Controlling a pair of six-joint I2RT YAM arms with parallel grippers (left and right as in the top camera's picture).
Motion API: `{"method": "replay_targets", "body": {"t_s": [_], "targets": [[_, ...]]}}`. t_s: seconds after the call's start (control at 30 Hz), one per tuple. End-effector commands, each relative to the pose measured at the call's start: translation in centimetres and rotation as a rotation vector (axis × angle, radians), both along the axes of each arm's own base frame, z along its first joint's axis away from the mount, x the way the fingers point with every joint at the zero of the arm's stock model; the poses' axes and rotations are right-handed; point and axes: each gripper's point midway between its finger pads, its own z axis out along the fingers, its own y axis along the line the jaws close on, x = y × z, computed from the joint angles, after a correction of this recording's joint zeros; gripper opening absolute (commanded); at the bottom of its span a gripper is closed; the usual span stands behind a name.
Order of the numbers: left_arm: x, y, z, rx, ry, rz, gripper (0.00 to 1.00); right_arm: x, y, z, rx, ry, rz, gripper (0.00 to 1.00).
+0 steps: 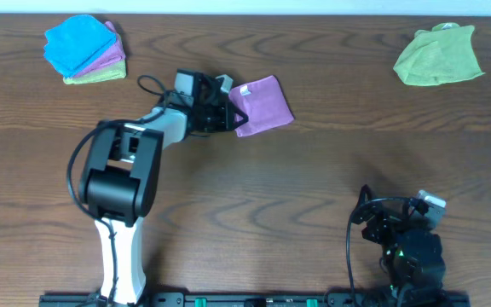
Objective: Fold the cloth
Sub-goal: 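Grasp the folded pink cloth's edge with the left gripper, then carry the folded pink cloth with the left gripper to the far-left stack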
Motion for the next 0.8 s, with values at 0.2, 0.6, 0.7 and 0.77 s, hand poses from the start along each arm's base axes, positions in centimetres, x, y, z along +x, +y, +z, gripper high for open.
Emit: {"method": "replay_targets", "body": {"t_s": [0.2, 0.6, 0.7, 0.77], "targets": [[4.1, 0.0, 3.1, -0.042, -0.079, 0.02, 0.05, -0.1, -0.3, -0.1, 0.009, -0.001, -0.024, 0.99], [10.1, 8.7, 12.8, 0.595, -0.325, -0.023, 0.05, -0.1, -0.3, -0.1, 0.009, -0.001, -0.024, 0.99], [11.2, 11.1, 15.2, 0.679, -0.371, 0.009, 0.05, -0.1, -0.3, -0.1, 0.009, -0.001, -0.024, 0.99], [12.0, 13.0, 16.6, 0.72, -0.392, 0.051, 0.05, -0.1, -0.3, -0.1, 0.009, -0.001, -0.024, 0.99]]}}
